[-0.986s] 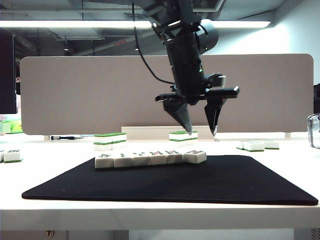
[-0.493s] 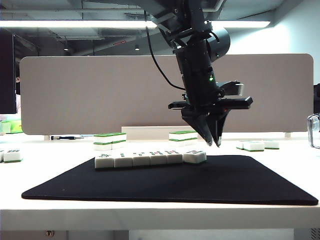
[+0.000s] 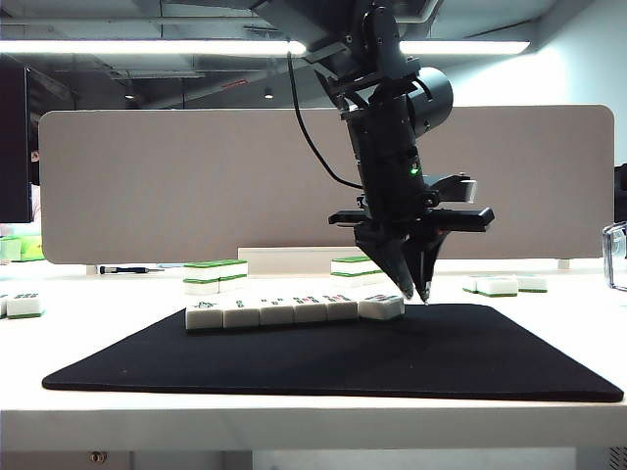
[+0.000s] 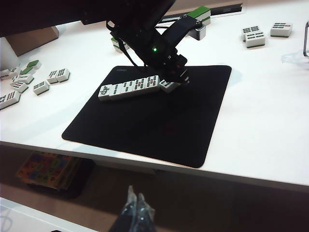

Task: Align six mahjong tiles in a row on the table.

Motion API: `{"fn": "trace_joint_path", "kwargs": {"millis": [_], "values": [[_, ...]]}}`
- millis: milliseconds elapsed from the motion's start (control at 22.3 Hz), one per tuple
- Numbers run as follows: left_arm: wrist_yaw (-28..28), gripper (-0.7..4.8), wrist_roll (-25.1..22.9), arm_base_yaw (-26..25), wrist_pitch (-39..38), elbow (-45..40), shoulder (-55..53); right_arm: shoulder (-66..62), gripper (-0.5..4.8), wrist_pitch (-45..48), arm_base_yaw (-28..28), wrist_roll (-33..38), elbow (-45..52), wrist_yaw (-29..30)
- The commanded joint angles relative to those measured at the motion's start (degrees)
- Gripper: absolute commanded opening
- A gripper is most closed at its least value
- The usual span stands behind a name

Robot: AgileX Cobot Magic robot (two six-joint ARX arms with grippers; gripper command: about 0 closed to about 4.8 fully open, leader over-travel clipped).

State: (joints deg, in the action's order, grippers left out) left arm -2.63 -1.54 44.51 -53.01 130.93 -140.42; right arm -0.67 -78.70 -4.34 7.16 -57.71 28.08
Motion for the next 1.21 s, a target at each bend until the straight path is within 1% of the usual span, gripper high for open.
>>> {"fn": "trace_joint_path", "kwargs": {"millis": [45, 179, 314, 493, 583, 762, 807, 852, 897, 986, 1121, 1210], "values": [[-1.8, 0.79, -0.2, 0.0, 0.6, 0.2, 0.3, 0.7, -0.01, 0.9, 0.0, -0.2, -0.2, -0.1], [-4.2, 0.79, -0.2, 0.0, 0.3, 0.2, 0.3, 0.7, -0.01, 0.9, 0.0, -0.2, -0.2, -0.1], [-4.2, 0.79, 0.1, -0.3, 0.0, 0.2, 0.3, 0.7, -0.01, 0.9, 0.0, -0.2, -0.2, -0.1], [-4.3, 0.79, 0.1, -1.1, -2.6, 0.2, 0.3, 0.7, -0.01, 0.9, 0.0, -0.2, -0.2, -0.1], [-5.9, 0.79, 0.1, -1.5, -3.9, 0.2, 0.3, 0.7, -0.01, 0.9, 0.0, -0.2, -0.2, -0.1], [-6.5, 0.79, 0.0, -1.7, -2.7, 0.3, 0.3, 0.7, -0.01, 0.9, 0.0, -0.2, -0.2, -0.1], [-6.4, 0.79, -0.3, -1.7, -2.3, 0.3, 0.4, 0.7, -0.01, 0.9, 0.0, -0.2, -0.2, -0.1], [-5.6, 0.79, -2.3, -1.2, -1.7, 0.4, 0.6, 0.7, -0.01, 0.9, 0.0, -0.2, -0.2, -0.1], [-5.2, 0.79, -3.2, -0.9, -1.9, 0.4, 0.9, 0.7, -0.01, 0.9, 0.0, -0.2, -0.2, -0.1], [-5.1, 0.79, -3.1, 0.1, -3.3, 0.4, 1.3, 0.7, -0.01, 0.9, 0.0, -0.2, -0.2, -0.1], [-5.1, 0.78, -3.1, 0.5, -8.5, 0.2, 1.2, 0.7, -0.01, 0.9, 0.0, -0.2, -0.2, -0.1], [-5.1, 0.78, -3.0, 0.4, -10.4, 0.2, 1.1, 0.7, -0.01, 0.9, 0.0, -0.2, -0.2, -0.1]]}}
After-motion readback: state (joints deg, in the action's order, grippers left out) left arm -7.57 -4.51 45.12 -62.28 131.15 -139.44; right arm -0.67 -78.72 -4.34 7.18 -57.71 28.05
